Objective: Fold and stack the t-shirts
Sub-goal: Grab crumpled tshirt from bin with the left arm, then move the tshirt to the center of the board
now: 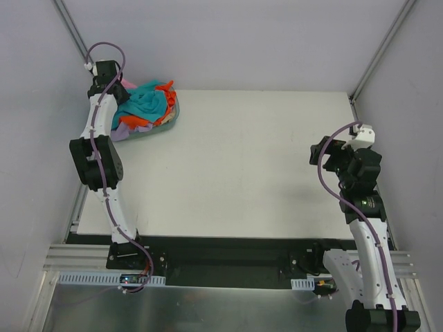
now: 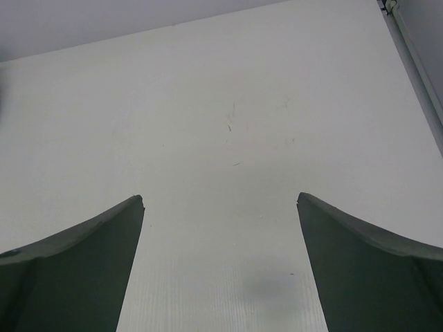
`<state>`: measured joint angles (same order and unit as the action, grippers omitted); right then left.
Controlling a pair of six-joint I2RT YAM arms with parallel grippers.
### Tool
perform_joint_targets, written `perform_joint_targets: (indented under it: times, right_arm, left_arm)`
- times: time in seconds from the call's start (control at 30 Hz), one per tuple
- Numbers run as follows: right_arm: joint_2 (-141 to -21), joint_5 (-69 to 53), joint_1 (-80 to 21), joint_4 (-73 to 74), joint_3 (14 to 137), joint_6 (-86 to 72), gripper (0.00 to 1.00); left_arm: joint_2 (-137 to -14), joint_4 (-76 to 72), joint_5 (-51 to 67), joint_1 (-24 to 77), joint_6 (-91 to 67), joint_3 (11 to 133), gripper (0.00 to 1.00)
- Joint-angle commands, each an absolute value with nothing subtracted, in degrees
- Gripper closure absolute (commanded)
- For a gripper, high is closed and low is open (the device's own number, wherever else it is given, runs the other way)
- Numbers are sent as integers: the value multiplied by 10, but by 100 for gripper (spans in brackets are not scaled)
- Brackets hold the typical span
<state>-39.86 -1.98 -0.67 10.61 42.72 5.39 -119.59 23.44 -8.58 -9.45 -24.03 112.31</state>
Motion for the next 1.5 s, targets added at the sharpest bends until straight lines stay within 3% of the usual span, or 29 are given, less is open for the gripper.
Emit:
perform_joint_targets:
  times: [0.0,0.33,0.53,0.6,0.7,0.93,1.2,1.27,1.4,1.43,1.47]
  right_arm:
    - [-412,-33,-11,120,474,64,3]
    - [-414,-60,-11,100,470,48,3]
    - [-408,-81,-10,96,472,40,3]
    - [-408,-72,-11,91,472,29,3]
    - [-404,-61,-10,88,476,18,3]
    - [-372,-11,-10,88,472,2,3]
    - [-331,159,-10,99,462,-41,3]
    - [-327,169,-10,108,465,-39,3]
    - [-324,203,-11,148,468,-45,3]
    - [-325,217,-10,155,469,-48,3]
    - [-328,240,-10,161,470,-52,3]
  left_arm:
    - [-1152,236,-103,-98,-245,1128,100]
    - [-969,213,-78,-34,-201,1035,100]
    - [-876,173,18,66,-139,1070,100]
    - [-873,159,125,98,-143,1093,100]
    - [-884,158,178,145,-139,1156,100]
    - [-955,156,216,306,-113,1324,100]
    - [-1034,145,264,361,-146,1426,100]
    - [-1024,145,264,361,-146,1389,100]
    - [-971,144,134,351,-119,1178,99]
    - [-955,145,120,343,-124,1140,97]
    - [-948,144,114,330,-132,1103,89]
